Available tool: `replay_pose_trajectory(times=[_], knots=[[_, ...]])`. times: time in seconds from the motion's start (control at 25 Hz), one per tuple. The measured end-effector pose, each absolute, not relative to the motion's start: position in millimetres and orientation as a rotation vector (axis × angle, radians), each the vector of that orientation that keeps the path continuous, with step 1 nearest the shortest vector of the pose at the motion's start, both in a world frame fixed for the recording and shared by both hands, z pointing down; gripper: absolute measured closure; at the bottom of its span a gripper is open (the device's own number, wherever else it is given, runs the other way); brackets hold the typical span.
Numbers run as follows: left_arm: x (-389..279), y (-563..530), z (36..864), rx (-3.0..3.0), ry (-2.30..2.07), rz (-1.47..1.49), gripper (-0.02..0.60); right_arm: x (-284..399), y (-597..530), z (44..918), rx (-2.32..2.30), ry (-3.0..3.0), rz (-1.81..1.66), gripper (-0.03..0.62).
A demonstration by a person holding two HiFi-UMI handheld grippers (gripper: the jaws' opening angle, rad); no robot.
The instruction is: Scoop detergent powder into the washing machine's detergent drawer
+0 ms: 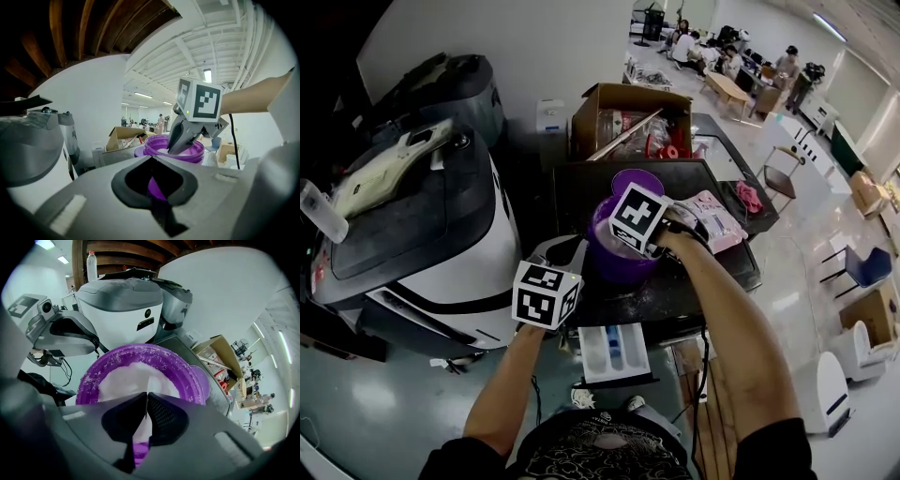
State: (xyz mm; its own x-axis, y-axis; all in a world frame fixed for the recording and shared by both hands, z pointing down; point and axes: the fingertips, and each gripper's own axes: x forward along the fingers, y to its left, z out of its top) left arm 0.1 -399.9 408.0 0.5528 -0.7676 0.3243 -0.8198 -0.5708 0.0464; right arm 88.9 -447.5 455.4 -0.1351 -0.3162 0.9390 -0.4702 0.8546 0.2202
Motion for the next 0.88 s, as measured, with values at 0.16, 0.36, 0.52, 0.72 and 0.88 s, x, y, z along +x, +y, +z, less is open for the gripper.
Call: replay_pose_trajectory(times=[0.16, 0.36, 0.52, 0.72, 0.88], knots=[[1, -398, 409, 2.598, -1.334, 0.392, 0.581, 87, -445, 459, 0.601, -1.744, 0.178, 0.557], [3, -398, 410, 2.608, -1.321, 0.395, 0.581, 84, -443, 458, 0.593, -1.744, 0.219, 0.557], [4, -394, 414, 2.604, -1.307, 0.406, 0.581, 83, -439, 459, 0.589, -1.745, 0.236, 0.557], [5, -394, 416, 2.614, -1.296, 0.41, 0.581, 79, -439, 459, 0.601, -1.758, 0.273, 0.557], [5, -392, 415, 2.62, -1.286, 0.405, 0.581, 77, -436, 459, 0.607, -1.766, 0.319, 0.557]])
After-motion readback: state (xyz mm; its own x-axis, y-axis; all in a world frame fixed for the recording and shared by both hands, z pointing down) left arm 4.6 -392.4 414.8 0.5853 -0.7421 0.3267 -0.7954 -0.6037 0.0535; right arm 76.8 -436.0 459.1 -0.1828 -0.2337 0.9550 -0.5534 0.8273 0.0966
